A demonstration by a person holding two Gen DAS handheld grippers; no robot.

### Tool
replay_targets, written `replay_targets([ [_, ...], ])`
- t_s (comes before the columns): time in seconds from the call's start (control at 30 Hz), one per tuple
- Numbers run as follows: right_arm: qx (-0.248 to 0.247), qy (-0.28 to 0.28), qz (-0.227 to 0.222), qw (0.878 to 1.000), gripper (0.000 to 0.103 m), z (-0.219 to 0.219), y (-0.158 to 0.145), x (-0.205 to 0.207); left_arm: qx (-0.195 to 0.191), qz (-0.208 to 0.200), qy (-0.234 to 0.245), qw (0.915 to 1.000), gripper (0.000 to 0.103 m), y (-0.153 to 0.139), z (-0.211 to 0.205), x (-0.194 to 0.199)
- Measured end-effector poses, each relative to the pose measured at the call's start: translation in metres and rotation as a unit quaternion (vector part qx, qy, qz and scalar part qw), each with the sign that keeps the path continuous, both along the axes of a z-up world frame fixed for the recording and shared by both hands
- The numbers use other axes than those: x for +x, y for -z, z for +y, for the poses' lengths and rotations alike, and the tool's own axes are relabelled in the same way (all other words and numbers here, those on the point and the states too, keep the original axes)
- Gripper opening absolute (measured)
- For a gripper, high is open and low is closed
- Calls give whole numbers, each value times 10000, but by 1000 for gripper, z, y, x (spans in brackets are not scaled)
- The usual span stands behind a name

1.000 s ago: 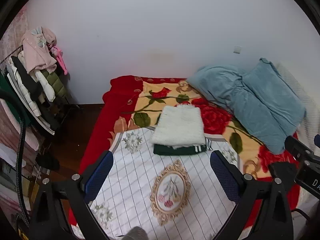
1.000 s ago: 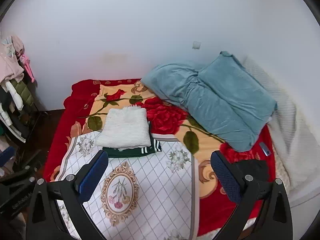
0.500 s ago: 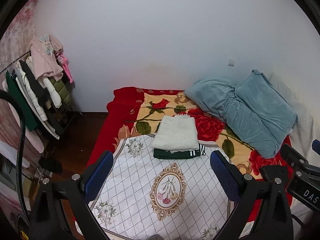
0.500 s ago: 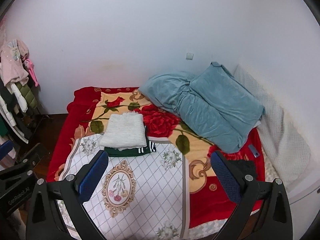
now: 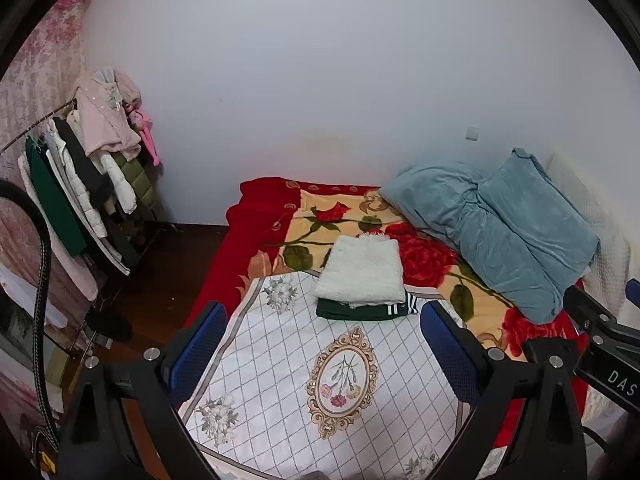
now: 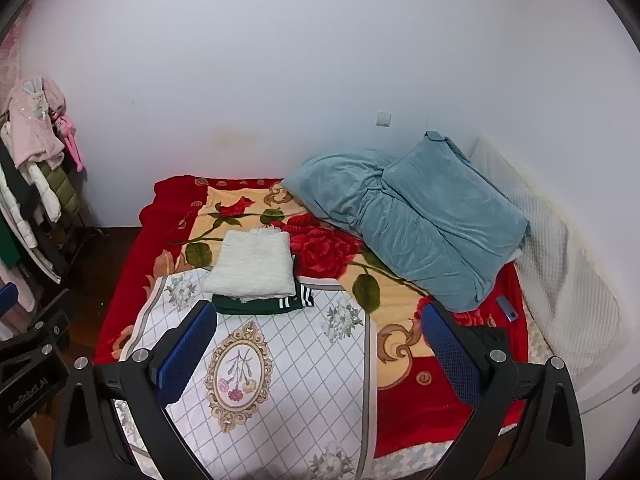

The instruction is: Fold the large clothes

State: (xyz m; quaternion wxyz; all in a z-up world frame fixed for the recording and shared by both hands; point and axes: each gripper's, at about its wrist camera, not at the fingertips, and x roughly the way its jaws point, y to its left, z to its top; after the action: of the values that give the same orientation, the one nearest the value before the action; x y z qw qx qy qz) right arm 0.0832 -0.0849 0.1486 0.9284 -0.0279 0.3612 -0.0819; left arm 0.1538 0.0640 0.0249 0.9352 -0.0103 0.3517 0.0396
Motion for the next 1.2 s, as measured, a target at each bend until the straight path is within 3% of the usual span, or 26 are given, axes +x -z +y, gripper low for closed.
replay_targets([
  [1.2,-16,-228,-54,9997,103,13,-6,16,-59,-86,-77,9999,99,-8,3,-3],
])
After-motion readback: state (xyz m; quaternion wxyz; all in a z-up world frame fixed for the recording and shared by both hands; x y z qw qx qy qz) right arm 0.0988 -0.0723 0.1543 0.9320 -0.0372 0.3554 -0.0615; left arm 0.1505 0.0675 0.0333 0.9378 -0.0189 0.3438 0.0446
